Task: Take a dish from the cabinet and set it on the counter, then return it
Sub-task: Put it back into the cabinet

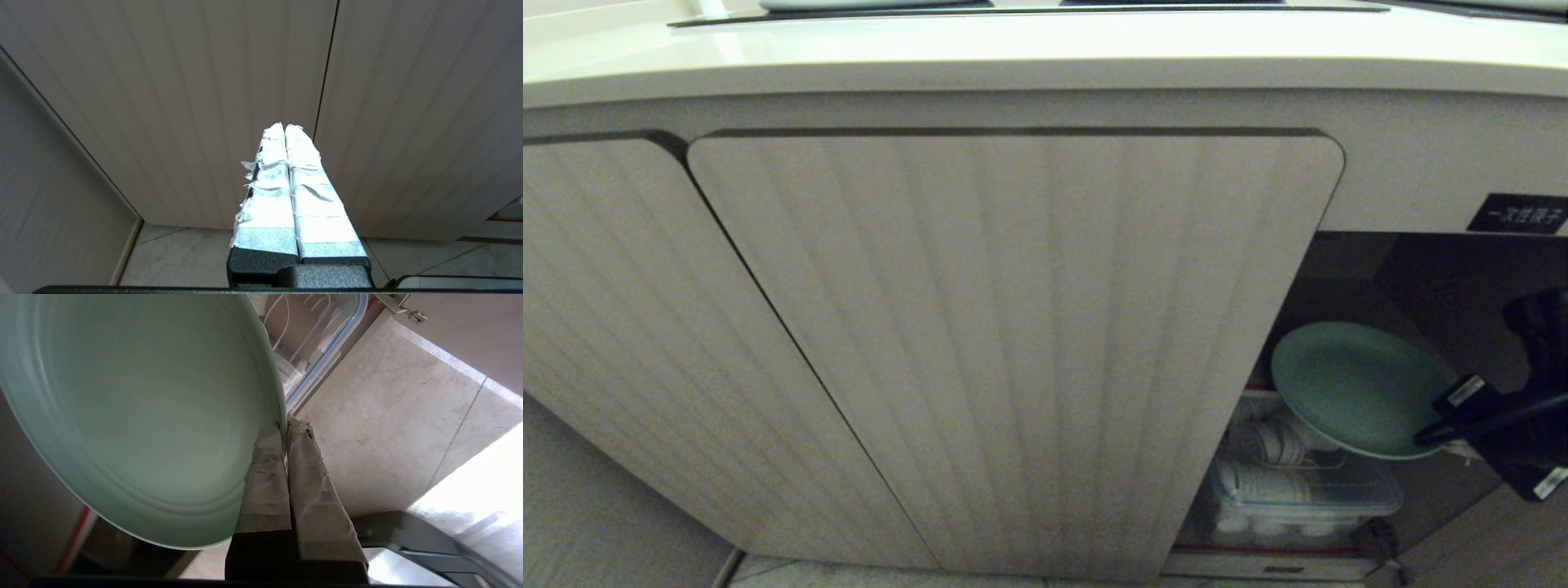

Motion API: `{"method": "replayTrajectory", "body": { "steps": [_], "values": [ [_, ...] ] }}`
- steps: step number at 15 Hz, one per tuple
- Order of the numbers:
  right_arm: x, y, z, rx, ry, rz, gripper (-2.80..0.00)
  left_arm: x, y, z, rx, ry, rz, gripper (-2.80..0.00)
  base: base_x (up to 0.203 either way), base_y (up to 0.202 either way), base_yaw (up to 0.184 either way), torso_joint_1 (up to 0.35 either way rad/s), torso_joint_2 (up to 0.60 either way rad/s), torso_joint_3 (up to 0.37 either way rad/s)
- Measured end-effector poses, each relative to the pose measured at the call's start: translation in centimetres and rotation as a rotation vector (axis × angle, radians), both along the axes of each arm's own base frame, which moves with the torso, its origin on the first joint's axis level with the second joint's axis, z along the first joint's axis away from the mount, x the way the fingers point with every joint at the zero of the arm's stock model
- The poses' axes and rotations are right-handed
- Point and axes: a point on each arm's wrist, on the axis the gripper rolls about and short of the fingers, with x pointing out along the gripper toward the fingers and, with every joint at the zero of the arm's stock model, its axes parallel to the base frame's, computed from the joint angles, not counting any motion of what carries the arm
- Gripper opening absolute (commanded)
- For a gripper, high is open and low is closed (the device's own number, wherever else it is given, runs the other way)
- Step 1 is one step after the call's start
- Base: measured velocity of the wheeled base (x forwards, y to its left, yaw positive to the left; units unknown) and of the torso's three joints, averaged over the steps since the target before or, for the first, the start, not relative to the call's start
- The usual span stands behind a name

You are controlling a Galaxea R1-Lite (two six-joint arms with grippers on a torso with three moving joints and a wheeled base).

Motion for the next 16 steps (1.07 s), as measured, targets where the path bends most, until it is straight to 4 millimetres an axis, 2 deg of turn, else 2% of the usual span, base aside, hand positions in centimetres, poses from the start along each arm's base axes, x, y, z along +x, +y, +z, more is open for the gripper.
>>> {"method": "replayTrajectory", "body": {
  "steps": [5,16],
  "values": [
    [0.8,0.5,0.3,-0.024,-0.068,-0.026,-2.8,0.0,0.0,0.0,0.0,0.0,0.0,-2.8,0.0,0.0,0.0,0.0,0.0,0.0],
    [2.0,0.6,0.1,0.041,-0.061,-0.104,-2.8,0.0,0.0,0.0,0.0,0.0,0.001,-2.8,0.0,0.0,0.0,0.0,0.0,0.0]
  ]
}}
